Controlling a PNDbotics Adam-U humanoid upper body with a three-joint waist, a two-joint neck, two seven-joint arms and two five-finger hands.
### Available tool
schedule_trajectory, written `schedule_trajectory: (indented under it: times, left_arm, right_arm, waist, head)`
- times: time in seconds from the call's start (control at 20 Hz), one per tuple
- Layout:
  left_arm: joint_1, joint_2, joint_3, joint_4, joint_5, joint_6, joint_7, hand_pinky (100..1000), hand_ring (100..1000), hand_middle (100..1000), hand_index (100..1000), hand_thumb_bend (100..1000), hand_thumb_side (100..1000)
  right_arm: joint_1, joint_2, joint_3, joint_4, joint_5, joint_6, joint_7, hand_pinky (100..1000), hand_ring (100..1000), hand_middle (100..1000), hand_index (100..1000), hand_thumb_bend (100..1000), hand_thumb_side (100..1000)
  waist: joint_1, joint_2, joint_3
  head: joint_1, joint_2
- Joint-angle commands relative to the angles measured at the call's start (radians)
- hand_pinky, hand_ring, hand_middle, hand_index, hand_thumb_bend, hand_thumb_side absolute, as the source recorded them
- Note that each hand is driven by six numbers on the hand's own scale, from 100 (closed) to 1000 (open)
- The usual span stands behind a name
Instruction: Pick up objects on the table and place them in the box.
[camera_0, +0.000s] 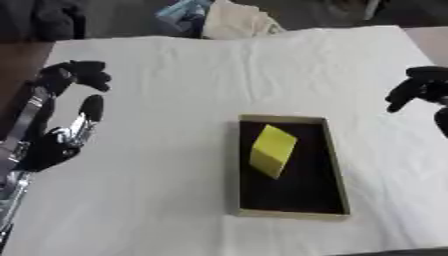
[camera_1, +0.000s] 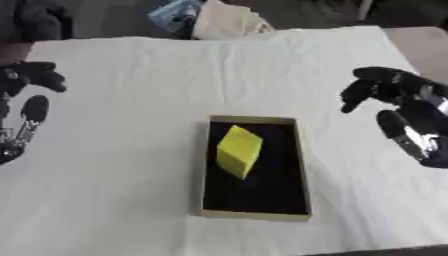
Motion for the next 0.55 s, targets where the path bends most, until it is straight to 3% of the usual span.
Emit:
schedule_trajectory:
  times: [0.05, 0.55]
  left_arm:
    - [0.005, 0.001, 0.034, -0.029, 0.059, 0.014, -0.055, 880, 664, 674, 845, 188, 728]
    - [0.016, 0.007, 0.073, -0.028, 0.208, 0.039, -0.139, 874, 640, 645, 836, 196, 755]
  right_arm:
    - [-0.007, -0.014, -0.013, -0.027, 0.009, -0.014, -0.004, 759, 648, 721, 933, 100, 621]
    - [-0.006, -0.017, -0.016, -0.026, 0.014, -0.012, -0.026, 760, 643, 723, 935, 100, 618]
  waist:
    - [-0.002, -0.013, 0.003]
    - [0.001, -0.015, 0.001]
  head:
    - [-0.004, 0.008]
    - [-0.007, 0.006]
